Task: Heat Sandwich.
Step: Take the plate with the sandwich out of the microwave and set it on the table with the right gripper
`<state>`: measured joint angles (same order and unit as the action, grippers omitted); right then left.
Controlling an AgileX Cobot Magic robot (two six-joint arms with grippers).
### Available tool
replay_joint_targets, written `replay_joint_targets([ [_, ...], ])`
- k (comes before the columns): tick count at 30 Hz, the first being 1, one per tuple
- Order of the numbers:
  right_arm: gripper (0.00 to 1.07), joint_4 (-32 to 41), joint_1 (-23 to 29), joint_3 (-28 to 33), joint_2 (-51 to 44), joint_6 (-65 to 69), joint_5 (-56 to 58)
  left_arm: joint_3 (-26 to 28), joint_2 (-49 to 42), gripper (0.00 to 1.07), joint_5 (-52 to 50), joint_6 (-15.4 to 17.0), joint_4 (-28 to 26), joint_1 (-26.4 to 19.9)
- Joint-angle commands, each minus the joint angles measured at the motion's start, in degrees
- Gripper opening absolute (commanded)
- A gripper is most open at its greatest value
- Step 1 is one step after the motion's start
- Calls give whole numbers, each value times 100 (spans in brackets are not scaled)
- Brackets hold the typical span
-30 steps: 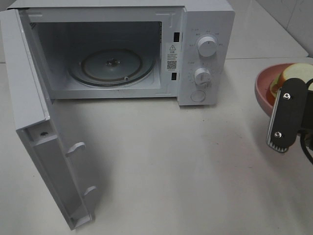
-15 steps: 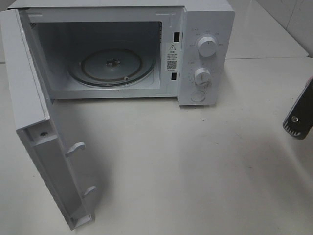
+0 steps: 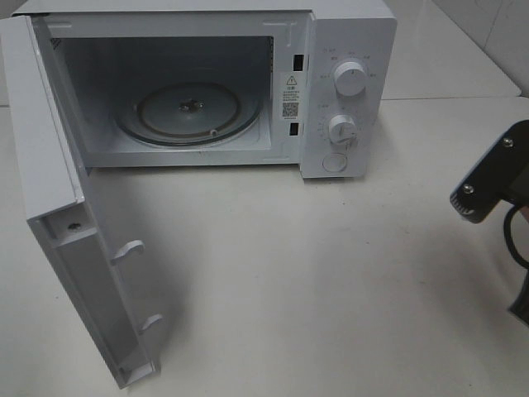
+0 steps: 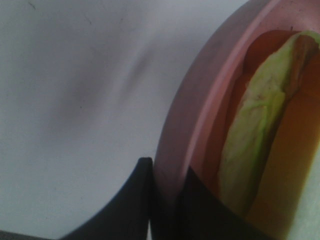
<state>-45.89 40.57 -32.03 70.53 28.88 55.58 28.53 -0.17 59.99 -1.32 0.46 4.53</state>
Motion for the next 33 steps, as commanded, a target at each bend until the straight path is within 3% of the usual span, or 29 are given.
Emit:
replay_joint_targets([
  [1, 0, -470, -86, -258, 327, 476, 63, -29, -126, 102, -63, 17, 17, -11],
  [13, 1, -498, -888, -831, 1455, 1129, 57, -29, -126, 102, -63, 17, 17, -11],
  [33, 1, -647, -1730, -888, 2859, 2252, -573, -29, -126, 102, -63, 17, 17, -11],
])
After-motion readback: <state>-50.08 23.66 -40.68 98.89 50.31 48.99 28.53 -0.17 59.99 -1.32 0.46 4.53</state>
